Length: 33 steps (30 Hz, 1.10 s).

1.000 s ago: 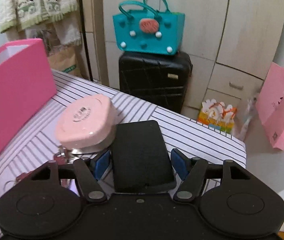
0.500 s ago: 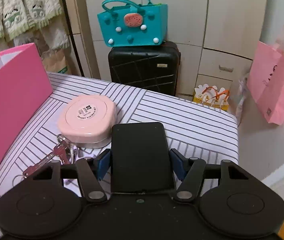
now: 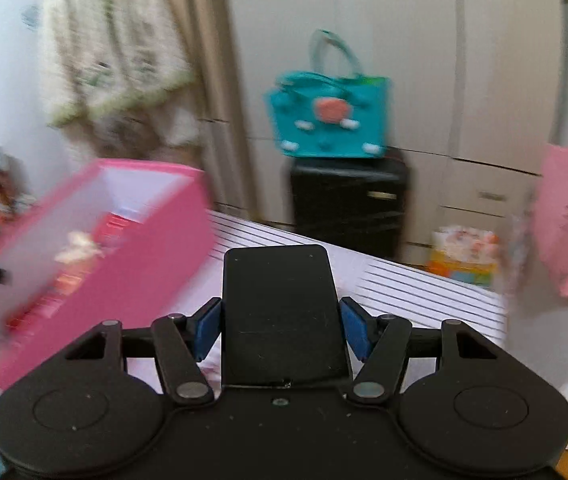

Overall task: Organize rigid objects
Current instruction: 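Carry the black power bank into the pink box, release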

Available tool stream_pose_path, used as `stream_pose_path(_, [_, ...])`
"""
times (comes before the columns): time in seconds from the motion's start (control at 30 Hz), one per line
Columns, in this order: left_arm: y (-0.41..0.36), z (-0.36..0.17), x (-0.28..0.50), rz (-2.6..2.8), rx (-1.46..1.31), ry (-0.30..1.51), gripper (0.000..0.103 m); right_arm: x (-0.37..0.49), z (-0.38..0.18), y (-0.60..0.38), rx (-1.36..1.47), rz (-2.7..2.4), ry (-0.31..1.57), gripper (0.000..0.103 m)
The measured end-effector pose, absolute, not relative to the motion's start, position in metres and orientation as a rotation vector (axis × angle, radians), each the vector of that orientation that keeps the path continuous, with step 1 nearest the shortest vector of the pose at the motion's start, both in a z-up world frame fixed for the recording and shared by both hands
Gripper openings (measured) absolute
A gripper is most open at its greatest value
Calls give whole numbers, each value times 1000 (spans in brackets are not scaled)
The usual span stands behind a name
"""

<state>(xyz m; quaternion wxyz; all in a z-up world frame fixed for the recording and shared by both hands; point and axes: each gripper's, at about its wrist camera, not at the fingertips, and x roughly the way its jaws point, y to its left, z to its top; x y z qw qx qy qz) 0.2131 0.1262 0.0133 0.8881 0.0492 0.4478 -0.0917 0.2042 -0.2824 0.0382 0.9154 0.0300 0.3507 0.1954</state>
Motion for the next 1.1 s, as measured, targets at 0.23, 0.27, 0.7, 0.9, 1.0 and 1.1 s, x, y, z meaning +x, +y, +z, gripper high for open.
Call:
stream_pose_path(0.23, [131,12,211,-214,96,905,5,204,75,-212,102,646,715,68])
stream_pose_path(0.27, [131,12,211,-218,91,905,6,206,78,-199,92,675,718,68])
stream_pose_path(0.7, [139,11,212,-261,59,901,8,289,42,-71,-213,681,858,68])
stream_pose_path(0.9, [140,11,213,-267,61,901,8,313,17,-39,-346,645,950,68])
stream_pose_path(1.0, [140,11,212,-271,62,901,8,318,14,-28,-379,642,954,68])
stream_pose_path(1.1, [139,10,212,-270,67,898,8,321,8,-21,-429,621,966,68])
